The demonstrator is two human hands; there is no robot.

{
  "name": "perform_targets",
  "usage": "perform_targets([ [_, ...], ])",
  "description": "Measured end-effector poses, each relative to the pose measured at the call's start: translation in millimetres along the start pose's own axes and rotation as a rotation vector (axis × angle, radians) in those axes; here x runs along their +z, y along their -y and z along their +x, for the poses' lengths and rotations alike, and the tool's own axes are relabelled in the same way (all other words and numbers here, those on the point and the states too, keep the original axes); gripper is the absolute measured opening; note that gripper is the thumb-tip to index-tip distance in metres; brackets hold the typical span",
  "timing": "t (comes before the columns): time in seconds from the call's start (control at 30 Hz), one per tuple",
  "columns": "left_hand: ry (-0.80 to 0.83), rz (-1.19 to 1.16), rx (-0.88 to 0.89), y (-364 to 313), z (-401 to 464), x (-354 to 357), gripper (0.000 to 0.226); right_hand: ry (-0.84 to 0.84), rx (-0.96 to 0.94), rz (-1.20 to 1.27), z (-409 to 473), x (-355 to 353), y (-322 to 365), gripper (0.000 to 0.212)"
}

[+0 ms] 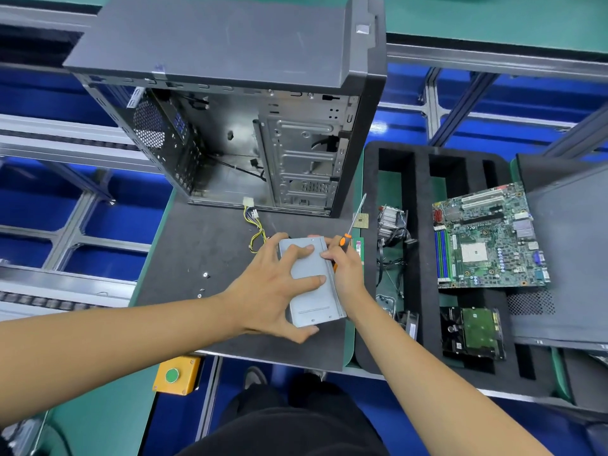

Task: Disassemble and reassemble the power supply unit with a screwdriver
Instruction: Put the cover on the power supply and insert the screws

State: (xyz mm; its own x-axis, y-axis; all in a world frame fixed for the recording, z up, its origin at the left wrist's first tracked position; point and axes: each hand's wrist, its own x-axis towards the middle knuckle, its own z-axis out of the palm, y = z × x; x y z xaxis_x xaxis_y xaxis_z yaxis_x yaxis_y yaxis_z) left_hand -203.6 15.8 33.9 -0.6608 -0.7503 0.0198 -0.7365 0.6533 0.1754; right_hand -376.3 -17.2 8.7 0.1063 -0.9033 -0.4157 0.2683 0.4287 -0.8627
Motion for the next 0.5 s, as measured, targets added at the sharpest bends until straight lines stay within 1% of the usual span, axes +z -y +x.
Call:
perform_targets([
  [0.17,0.012,0.017,-0.016,-1,-2,-2,0.078,-0.041,0.021,-0.028,0,0,0,0.049],
  [0.27,-0.002,-0.004,0.016,-1,-2,-1,0.084,-0.046,0.028,-0.021,3,0,-3,0.053],
  [0.33,-0.028,-0.012,0.124,7,-3,0,0.085,-0.042,0.009,-0.02,3,2,-4,0.054],
  [0.4,-0.006,-0.041,0.291,18,-2,-1,0.083,-0.036,-0.016,0.01,2,3,-8,0.052],
  [0.5,0.065,-0.01,0.494,32,6,-2,0.083,-0.036,0.0,0.064,4,11,-15,0.035],
])
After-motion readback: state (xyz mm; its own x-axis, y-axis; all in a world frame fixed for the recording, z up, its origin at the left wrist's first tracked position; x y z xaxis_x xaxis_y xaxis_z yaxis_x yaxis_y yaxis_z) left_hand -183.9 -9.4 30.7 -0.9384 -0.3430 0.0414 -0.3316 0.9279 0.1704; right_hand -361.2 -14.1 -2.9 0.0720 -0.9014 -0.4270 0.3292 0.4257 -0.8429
